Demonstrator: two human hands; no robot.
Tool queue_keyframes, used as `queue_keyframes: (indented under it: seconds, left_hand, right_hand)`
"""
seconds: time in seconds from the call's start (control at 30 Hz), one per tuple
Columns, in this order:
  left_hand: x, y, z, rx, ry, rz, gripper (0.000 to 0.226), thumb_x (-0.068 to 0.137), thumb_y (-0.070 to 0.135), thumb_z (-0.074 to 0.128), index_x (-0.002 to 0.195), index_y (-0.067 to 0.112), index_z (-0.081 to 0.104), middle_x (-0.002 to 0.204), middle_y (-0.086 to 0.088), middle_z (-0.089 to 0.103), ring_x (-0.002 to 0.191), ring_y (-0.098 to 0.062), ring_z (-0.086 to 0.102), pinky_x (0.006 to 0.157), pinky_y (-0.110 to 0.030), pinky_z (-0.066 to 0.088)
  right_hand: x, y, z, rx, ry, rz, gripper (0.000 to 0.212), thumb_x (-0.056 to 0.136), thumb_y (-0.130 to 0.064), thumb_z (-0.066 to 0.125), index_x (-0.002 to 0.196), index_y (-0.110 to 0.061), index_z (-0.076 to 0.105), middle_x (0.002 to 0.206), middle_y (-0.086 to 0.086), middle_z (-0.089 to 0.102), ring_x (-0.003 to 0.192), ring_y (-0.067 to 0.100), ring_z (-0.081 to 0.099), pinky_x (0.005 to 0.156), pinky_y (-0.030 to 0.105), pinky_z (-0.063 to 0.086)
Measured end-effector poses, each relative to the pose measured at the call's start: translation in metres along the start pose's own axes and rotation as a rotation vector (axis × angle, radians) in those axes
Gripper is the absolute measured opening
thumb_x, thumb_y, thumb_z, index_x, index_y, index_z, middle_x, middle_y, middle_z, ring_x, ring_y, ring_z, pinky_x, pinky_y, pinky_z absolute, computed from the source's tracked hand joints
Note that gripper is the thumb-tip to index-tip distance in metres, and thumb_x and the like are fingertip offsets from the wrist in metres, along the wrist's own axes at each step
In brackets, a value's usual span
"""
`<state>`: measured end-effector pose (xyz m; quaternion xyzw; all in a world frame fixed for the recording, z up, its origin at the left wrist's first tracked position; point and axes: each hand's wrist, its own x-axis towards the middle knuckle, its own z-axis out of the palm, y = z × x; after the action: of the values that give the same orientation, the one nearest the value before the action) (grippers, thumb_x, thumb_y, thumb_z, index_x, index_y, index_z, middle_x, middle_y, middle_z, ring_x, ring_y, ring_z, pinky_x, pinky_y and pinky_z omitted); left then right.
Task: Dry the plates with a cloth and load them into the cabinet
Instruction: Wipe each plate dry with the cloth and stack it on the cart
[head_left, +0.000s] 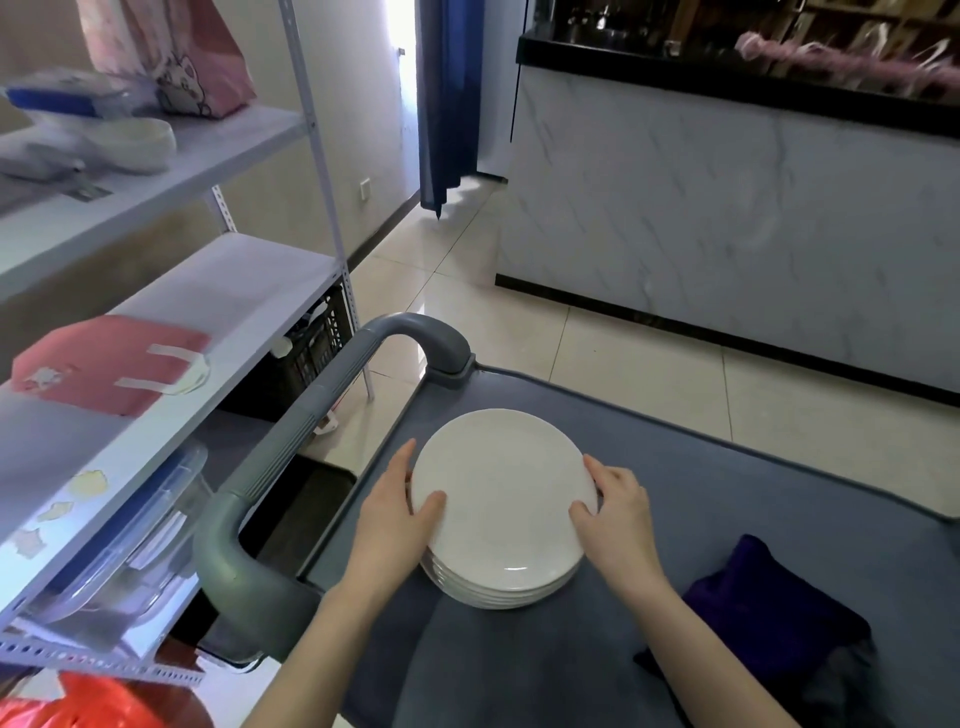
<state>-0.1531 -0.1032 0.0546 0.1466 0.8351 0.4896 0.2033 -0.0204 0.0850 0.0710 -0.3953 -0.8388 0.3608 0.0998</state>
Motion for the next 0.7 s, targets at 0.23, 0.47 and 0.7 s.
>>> queue_keyframes:
  seconds: [0.23,0.47,0.7]
  left_hand:
    - [0.003,0.0,-0.004,0.089,-0.038,0.012,0.069,0.082,0.035,0.07,0.144,0.037,0.04,0.113,0.0,0.055,0.104,-0.018,0.057,0.098,-0.04,0.048]
    - [0.0,0.003,0.009,0.191,-0.051,-0.061,0.085,0.086,0.045,0.064,0.154,0.039,0.014,0.117,-0.007,0.045,0.114,-0.028,0.046,0.105,-0.042,0.039]
    - [-0.002,0.001,0.012,0.112,0.011,-0.067,0.083,0.083,0.038,0.069,0.153,0.037,0.024,0.12,-0.006,0.049,0.118,-0.027,0.046,0.106,-0.046,0.039]
  right_hand:
    - [0.001,0.003,-0.001,0.057,-0.061,0.08,0.063,0.088,-0.009,0.057,0.148,-0.022,0.042,0.125,0.006,0.048,0.112,0.023,0.052,0.093,0.027,0.039]
    - [-0.001,0.002,-0.001,0.063,-0.185,0.129,0.072,0.091,-0.022,0.056,0.154,-0.037,0.025,0.13,-0.001,0.06,0.117,0.024,0.054,0.087,0.028,0.039]
    - [0.003,0.006,-0.001,0.295,-0.098,0.181,0.065,0.082,-0.017,0.072,0.139,-0.038,0.049,0.106,-0.016,0.064,0.099,0.009,0.061,0.081,0.026,0.047]
